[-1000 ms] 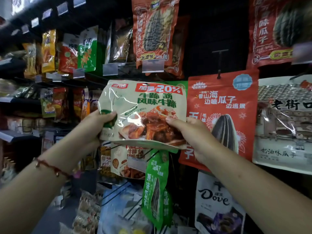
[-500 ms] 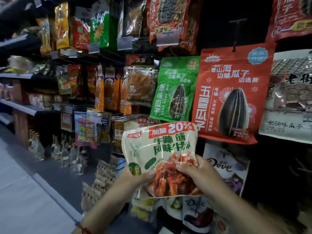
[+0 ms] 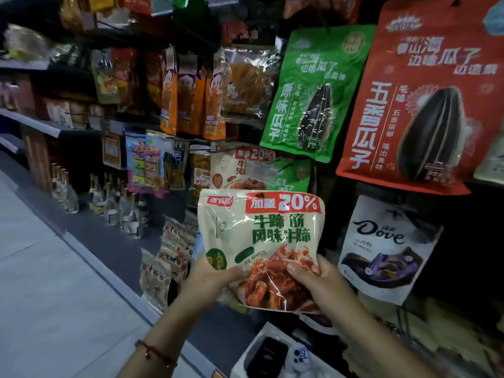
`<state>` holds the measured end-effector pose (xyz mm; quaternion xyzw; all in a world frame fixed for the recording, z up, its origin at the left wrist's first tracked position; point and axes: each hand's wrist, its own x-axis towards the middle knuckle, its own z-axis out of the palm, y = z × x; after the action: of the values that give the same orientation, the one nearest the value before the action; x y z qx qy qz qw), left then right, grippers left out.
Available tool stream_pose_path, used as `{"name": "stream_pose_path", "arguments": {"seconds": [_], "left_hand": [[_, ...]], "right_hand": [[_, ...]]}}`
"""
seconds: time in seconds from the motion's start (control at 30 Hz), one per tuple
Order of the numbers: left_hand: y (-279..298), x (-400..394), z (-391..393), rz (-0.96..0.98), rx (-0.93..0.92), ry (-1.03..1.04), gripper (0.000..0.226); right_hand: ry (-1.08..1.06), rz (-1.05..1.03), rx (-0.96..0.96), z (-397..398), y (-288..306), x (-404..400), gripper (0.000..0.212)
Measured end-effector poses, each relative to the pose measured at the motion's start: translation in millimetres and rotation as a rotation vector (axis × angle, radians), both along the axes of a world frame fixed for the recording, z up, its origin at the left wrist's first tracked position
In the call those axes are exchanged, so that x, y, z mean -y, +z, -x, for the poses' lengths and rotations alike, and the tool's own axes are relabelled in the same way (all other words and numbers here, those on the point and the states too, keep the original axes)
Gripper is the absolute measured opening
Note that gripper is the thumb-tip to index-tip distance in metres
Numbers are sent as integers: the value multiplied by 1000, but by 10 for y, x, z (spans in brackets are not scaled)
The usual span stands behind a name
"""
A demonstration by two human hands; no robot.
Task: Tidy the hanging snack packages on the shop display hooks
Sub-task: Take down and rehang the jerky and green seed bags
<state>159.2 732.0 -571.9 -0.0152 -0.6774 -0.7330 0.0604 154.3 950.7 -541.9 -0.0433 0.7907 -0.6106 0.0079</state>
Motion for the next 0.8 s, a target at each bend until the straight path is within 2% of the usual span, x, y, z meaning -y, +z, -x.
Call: {"name": "stream_pose_path", "arguments": {"seconds": [0.2,0.43,0.6,0.7,0.8], "left_hand": [[-199,101,150,-93,16,117,39],[-348,217,161,-190,37,131,50],[-340,130,45,-102,123,-97,62],[-283,130,75,-46,176,-52,69],[-104,242,183,-50,108,71,62]], "right_hand": [[-35,15,64,160,-141,-1,21],[8,20,65,249,-206,122,21],[43,145,80,373,-19,117,41],[22,180,82,397,33,57,35],[28,250,92,379,36,-43,33]]}}
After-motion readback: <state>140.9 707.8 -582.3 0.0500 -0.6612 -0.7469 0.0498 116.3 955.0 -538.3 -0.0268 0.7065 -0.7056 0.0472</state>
